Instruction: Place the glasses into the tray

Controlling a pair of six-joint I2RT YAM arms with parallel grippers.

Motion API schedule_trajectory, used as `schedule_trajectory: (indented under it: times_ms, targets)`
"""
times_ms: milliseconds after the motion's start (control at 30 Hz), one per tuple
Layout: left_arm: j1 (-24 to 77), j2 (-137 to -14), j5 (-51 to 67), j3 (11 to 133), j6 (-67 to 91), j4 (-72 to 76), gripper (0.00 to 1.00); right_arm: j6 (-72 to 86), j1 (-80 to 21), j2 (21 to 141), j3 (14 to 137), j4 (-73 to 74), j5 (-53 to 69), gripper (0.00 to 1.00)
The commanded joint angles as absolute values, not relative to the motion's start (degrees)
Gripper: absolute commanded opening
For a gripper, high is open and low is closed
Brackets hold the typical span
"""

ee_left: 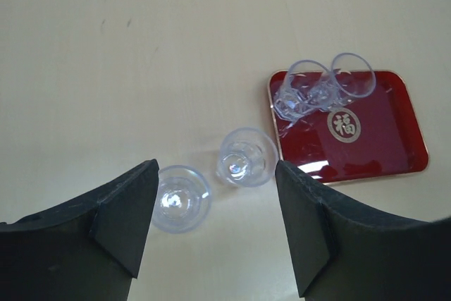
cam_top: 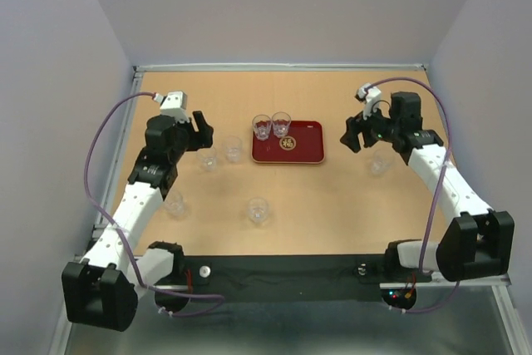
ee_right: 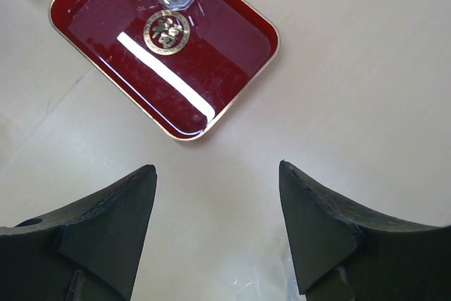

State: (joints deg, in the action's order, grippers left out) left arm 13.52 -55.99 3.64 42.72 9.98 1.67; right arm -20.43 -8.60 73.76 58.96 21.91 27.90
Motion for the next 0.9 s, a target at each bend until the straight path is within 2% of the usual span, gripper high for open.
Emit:
schedule_trajectory:
  times_ms: [0,100,133,200,567,733,867]
  targets:
    - [6.8,-56.9,12.5,41.2,15.8,1.4,0.75,-16.2,-2.4,71.4,54.5,15.6,38.0,0.75]
    - [5.2,-58.7,12.6,41.7,17.0,0.1,0.71,-17.0,-2.0,70.3,52.7,15.0,38.1,0.75]
    - [4.9,-60.1,12.6,42.2,17.5,-1.7,0.65,-17.2,-2.1,70.2,52.5,15.0,38.7,0.75]
    - [3.9,-62.0,12.7,42.6,18.2,-3.1,0.61,-17.4,-2.1,70.2,52.3,14.9,38.8,0.75]
    - [3.3,-74.3,4.9,44.7,20.5,-7.0,0.46,-18.5,-2.0,65.9,51.9,14.7,35.1,0.75]
    - [3.4,-75.8,4.7,44.7,20.3,-6.7,0.43,-18.5,-2.1,65.8,51.6,14.5,35.0,0.75]
    - [3.6,-76.6,4.6,44.7,20.2,-6.6,0.37,-18.5,-2.0,66.1,51.5,14.4,35.0,0.75]
